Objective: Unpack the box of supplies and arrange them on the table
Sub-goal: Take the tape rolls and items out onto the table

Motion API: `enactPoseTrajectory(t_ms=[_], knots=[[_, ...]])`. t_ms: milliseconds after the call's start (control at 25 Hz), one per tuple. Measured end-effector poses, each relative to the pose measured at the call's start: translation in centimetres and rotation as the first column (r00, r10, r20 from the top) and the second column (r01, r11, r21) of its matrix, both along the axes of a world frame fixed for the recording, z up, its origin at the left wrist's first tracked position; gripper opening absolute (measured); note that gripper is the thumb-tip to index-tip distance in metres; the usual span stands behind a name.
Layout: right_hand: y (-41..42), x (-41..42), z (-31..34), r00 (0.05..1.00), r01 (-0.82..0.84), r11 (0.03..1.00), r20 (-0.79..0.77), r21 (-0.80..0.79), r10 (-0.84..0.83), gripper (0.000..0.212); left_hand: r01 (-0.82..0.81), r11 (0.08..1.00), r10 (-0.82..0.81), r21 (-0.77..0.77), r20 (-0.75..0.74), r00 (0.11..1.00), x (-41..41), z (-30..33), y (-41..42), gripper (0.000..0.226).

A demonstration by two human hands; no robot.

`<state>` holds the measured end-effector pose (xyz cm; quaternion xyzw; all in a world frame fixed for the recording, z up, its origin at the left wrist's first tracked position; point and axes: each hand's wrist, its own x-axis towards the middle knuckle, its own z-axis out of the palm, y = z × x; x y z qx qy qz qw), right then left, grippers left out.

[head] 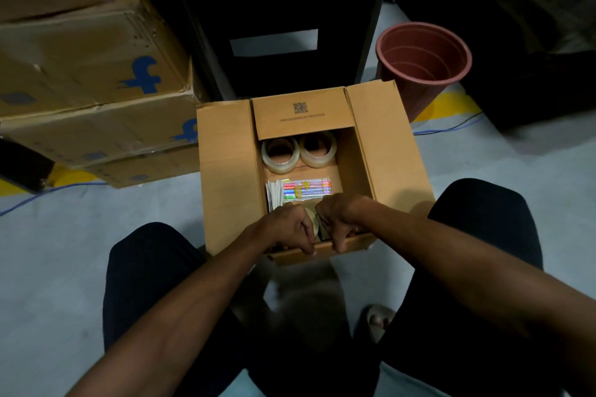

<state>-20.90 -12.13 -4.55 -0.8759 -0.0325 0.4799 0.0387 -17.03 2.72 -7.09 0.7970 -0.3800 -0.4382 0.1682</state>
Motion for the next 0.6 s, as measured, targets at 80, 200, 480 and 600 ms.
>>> enactPoseTrajectory(t_ms=[80,200,480,600], knots=[[-0.1,0.2,-0.4,0.999,-0.037,0.999,-0.002,-0.006,0.037,0.032,-0.011,1.0,0.011,-0.005,-0.013,1.0,0.0,-0.1,0.1,0.026],[-0.6,0.3,-0.7,0.997,0.022,1.0,-0.076,0.02,-0.02,0.03,-0.028,1.0,0.028,-0.003,-0.104,0.994,0.7,-0.5,0.3,0.032],[-2.8,2.7,-0.7,0.99,0.126,0.991,-0.068,0.042,-0.123,0.072,-0.291,0.934,0.323,-0.206,0.141,0.936,2.4,0.0,0.8,0.028],[-4.0,3.7,-1.0,0.894,0.21,0.976,0.391,0.063,-0.218,0.08,-0.259,0.86,0.453,-0.44,0.425,0.784,3.7,-0.2,1.4,0.023]])
